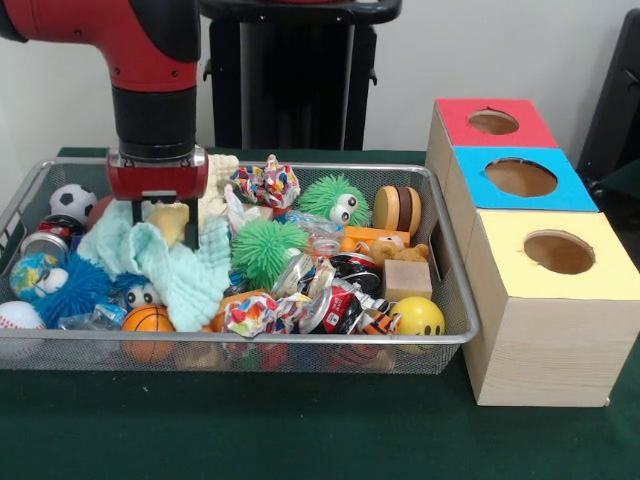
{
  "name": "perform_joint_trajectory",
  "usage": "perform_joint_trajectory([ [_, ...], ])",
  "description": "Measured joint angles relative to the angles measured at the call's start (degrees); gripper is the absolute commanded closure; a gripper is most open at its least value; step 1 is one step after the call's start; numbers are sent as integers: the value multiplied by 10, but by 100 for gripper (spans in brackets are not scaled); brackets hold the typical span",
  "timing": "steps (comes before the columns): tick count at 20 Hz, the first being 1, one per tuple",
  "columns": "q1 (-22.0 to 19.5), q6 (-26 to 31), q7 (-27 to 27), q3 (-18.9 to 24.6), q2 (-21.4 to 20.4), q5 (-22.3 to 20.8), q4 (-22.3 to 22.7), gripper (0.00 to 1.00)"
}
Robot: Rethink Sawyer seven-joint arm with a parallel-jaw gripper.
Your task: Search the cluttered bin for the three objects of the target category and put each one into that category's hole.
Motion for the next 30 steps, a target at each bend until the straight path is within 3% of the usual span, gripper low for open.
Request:
perform_joint_trajectory([
  [6,4,51,0,-1,-25,17,6,0],
  [16,6,80,0,-2,-47,28,20,0],
  [17,6,80,0,-2,-48,29,23,100],
  [30,6,83,0,-2,-52,34,37,100],
])
